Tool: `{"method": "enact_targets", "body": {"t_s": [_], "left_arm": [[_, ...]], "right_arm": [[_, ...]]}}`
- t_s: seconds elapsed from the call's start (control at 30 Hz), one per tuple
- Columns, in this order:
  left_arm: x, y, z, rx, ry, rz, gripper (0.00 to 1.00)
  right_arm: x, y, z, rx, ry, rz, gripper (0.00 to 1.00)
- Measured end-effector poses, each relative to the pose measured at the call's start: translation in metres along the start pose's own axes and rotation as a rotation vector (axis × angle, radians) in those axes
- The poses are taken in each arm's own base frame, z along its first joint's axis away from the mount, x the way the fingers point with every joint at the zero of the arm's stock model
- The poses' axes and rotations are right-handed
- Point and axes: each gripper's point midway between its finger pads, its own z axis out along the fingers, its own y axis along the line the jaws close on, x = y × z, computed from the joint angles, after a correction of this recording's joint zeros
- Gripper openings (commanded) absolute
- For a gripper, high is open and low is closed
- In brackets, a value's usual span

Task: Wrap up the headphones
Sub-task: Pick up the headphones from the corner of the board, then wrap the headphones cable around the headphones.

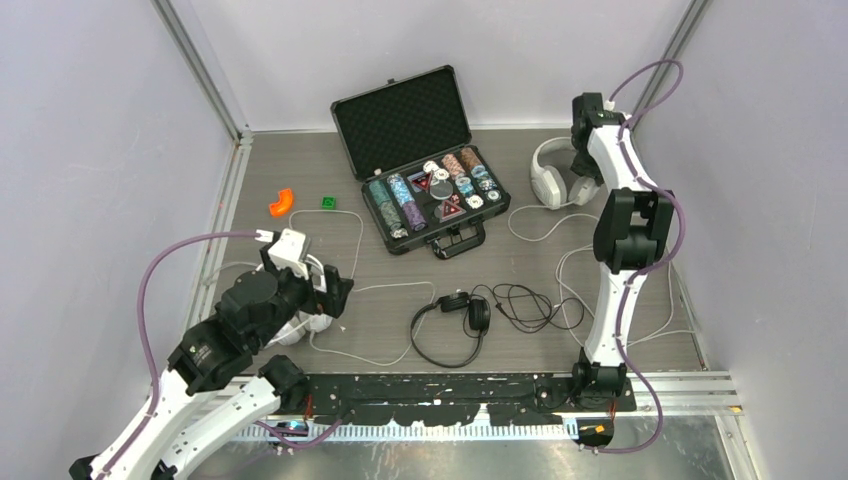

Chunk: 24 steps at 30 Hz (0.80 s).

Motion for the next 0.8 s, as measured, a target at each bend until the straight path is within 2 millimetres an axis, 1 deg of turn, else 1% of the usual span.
{"method": "enact_targets", "body": {"t_s": [0.07,0.13,0.23,0.27,0.3,0.33,0.43,0.53,0.6,0.63,0.73,0.8], "left_arm": [[0.003,0.000,0.002,-0.005,0.021,0.002,0.99],[0.008,0.000,0.006,-0.013,0.053,0.001,0.98],[0.017,-0.002,0.014,-0.027,0.125,-0.001,0.94],[0.021,-0.004,0.017,-0.026,0.154,-0.006,0.91],[0.024,-0.006,0.020,-0.024,0.173,-0.007,0.90],[0.027,-0.008,0.023,-0.024,0.202,-0.008,0.89],[0.030,-0.014,0.032,-0.032,0.277,-0.017,0.89],[0.018,-0.021,0.038,-0.038,0.314,-0.026,0.90],[0.000,-0.027,0.043,-0.033,0.311,-0.030,0.91],[-0.012,-0.032,0.044,-0.023,0.302,-0.033,0.91],[-0.047,-0.045,0.045,0.019,0.258,-0.044,0.91],[-0.071,-0.056,0.045,0.056,0.230,-0.053,0.90]], "right_arm": [[-0.006,0.000,-0.013,-0.016,-0.022,-0.015,0.34],[-0.014,-0.002,-0.030,-0.036,-0.054,-0.024,0.33],[-0.026,-0.008,-0.058,-0.068,-0.103,-0.027,0.31],[-0.028,-0.008,-0.067,-0.080,-0.118,-0.033,0.31],[-0.031,-0.009,-0.078,-0.093,-0.139,-0.041,0.30],[-0.032,-0.011,-0.087,-0.099,-0.154,-0.051,0.30],[-0.035,-0.011,-0.122,-0.131,-0.215,-0.105,0.30],[-0.034,-0.004,-0.159,-0.188,-0.275,-0.152,0.30],[-0.031,-0.001,-0.184,-0.227,-0.310,-0.181,0.29],[-0.029,0.001,-0.200,-0.255,-0.333,-0.200,0.29],[-0.019,0.004,-0.236,-0.338,-0.374,-0.242,0.29],[-0.006,0.005,-0.255,-0.408,-0.381,-0.273,0.29]]}}
